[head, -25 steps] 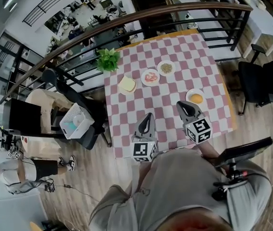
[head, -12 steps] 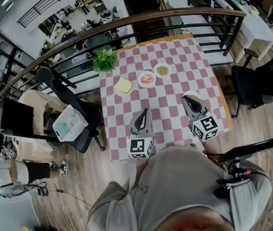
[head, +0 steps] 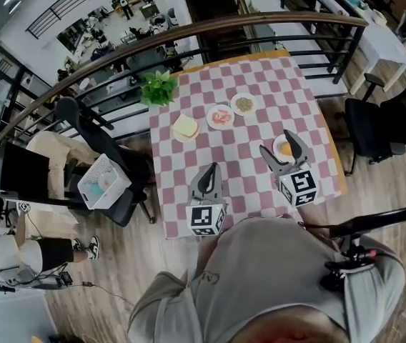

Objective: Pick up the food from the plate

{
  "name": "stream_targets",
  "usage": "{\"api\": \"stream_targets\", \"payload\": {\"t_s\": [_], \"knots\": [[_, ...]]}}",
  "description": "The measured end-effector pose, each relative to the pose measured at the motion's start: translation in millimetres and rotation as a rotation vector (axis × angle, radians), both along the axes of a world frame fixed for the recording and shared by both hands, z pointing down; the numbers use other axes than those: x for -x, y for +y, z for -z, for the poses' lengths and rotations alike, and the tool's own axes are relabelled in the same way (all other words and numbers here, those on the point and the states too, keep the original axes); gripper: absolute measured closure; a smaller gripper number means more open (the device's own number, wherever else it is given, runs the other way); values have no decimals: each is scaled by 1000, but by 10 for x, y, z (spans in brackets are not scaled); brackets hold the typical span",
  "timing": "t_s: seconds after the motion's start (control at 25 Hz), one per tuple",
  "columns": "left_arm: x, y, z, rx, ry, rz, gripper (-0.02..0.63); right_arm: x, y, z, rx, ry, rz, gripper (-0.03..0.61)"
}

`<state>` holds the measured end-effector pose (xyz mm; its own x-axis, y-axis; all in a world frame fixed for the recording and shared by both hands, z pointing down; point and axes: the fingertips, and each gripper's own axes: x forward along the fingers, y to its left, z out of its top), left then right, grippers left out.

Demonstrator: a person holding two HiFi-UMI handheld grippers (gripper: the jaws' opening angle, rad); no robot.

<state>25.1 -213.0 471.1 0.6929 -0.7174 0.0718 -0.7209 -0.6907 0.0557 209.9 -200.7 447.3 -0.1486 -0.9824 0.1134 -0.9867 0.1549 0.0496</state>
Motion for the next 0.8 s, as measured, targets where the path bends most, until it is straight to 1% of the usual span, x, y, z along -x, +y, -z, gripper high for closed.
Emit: {"api": "stream_targets", "payload": {"t_s": [0.16,0.36,0.44,0.64,0.72,0.8], "knots": [[38,1,-33,10,5,14,606,-52,15,-78,45,-3,-1,250],[74,47,-109,25,-6,30,606,-253,12,-242,115,16,-24,250],[92,69,-130,24,-12,31,606,-367,-15,-352,173,43,-43,250],[131,161,-143,34,-23,39,606,-683,-22,-678,357,149,-86,250],[146,228,-150,43,-23,45,606,-782,4,-815,420,172,-75,250],[179,270,-149,49,-22,56,606,-848,-2,-977,485,199,-43,250]]}}
